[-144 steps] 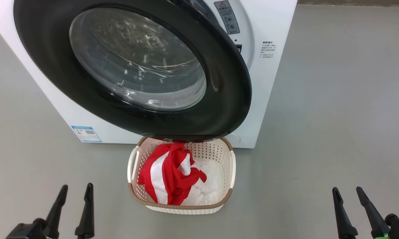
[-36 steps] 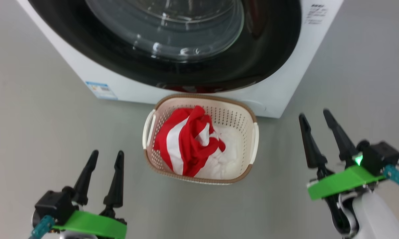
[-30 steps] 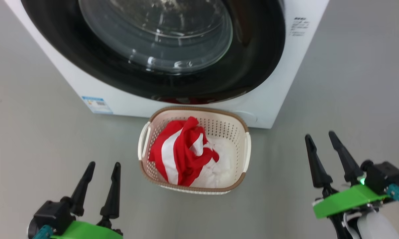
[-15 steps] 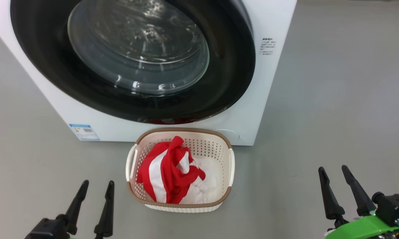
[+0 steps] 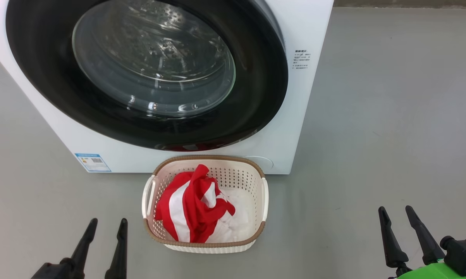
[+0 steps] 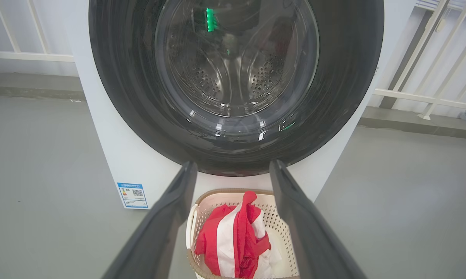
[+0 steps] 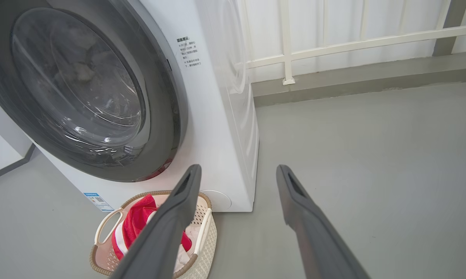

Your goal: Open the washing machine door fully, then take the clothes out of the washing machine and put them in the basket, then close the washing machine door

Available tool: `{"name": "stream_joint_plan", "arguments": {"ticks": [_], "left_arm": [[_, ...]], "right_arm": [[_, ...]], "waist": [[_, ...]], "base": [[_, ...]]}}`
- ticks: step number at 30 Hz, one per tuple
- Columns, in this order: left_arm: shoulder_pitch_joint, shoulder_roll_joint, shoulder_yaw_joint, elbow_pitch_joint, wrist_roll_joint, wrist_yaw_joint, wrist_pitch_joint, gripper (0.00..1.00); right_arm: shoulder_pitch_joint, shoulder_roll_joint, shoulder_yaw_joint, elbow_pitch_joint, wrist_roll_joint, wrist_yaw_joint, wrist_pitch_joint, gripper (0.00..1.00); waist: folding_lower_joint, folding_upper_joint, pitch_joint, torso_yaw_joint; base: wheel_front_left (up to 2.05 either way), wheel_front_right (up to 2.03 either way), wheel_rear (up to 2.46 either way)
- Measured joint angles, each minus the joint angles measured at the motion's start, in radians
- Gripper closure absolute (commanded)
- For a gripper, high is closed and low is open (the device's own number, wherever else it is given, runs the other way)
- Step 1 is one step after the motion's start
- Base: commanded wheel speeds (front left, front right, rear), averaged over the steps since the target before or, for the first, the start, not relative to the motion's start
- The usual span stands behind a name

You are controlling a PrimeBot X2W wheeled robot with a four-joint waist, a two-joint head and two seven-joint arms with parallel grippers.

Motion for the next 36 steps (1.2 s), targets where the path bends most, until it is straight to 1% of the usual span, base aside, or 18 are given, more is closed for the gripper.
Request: {"name": "stream_joint_plan", "arguments": {"ticks": [15,16,21,23,36], "left_arm": [[0.0,0.0,-0.001,0.004,0.001,0.0,0.0,0.0],[0.0,-0.001,-0.001,0.008,0.001,0.001,0.0,1.0],[0.011,-0.029,-0.01,0.065,0.0,0.001,0.002,1.0],[0.015,-0.035,-0.011,0.071,-0.017,0.001,0.01,1.0],[0.014,-0.035,-0.007,0.071,-0.154,0.001,0.045,1.0]], "right_arm": [[0.0,0.011,-0.001,-0.002,-0.001,0.0,0.0,0.0],[0.0,0.012,0.0,0.002,-0.001,0.0,0.0,1.0],[0.013,0.035,0.005,0.062,0.0,0.0,0.001,1.0],[0.013,0.037,0.005,0.065,0.013,0.0,0.006,1.0],[0.009,0.037,0.003,0.065,0.14,0.0,0.042,1.0]], "waist": [[0.0,0.0,-0.003,0.005],[0.0,0.0,-0.003,0.006],[0.0,0.0,-0.003,0.005],[0.0,0.0,-0.004,0.005],[0.0002,0.0,-0.012,0.001]], "base": [[0.0,0.0,0.0],[0.0,0.0,0.0],[0.0,0.0,0.0],[0.0,0.0,0.0],[0.0,0.0,0.0]]}}
